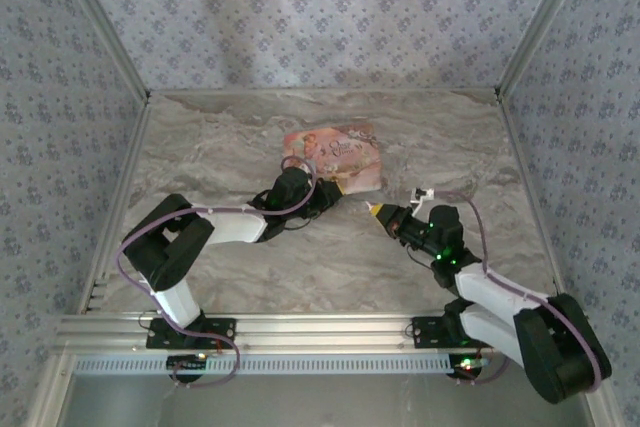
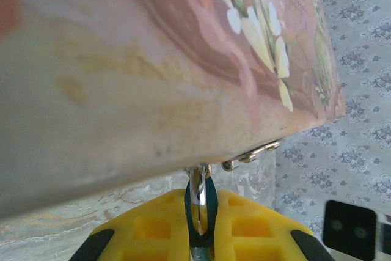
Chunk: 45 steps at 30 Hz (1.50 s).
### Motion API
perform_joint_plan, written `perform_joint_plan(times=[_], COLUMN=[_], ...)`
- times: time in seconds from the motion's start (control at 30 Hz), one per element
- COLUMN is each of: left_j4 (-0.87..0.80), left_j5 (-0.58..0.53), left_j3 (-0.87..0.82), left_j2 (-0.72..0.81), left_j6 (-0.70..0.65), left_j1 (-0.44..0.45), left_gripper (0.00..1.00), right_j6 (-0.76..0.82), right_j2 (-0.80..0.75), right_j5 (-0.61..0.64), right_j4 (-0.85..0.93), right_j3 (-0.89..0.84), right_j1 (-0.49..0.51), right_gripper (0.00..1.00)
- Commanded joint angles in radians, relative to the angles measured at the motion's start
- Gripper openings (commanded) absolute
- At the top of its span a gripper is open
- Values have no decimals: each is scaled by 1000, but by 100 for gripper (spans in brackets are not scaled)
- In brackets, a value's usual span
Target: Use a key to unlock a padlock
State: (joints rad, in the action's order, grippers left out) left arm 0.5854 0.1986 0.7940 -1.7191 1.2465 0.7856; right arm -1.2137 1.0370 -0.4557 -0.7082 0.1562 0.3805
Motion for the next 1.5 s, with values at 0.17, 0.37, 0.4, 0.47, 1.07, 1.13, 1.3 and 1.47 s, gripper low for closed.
perform_joint_plan(times=[0.17,0.37,0.4,0.47,1.07,1.13,1.3,1.47], left_j4=[118,123,124,124,122,122,122,125], left_j5=[57,58,59,60,66,66,62,61], left_j3=[5,7,9,11,22,20,17,20], left_j2=[24,27,28,27,25,26,29,27], left_j6=[20,18,18,18,15,15,15,13], left_j1=[-4,-5,-6,-6,-7,-7,-8,-10], left_gripper=[0,0,0,0,0,0,0,0], right_j6=[-86,-133,-144,-158,-163,-162,-165,-167], right_j2=[140,269,300,345,416,417,418,419], right_j5=[5,5,4,5,6,8,10,20], right_j4=[-148,-278,-317,-372,-417,-415,-408,-406], right_j3=[81,88,87,89,117,114,101,85], right_j1=[19,43,50,60,86,87,89,98], right_gripper=[0,0,0,0,0,0,0,0])
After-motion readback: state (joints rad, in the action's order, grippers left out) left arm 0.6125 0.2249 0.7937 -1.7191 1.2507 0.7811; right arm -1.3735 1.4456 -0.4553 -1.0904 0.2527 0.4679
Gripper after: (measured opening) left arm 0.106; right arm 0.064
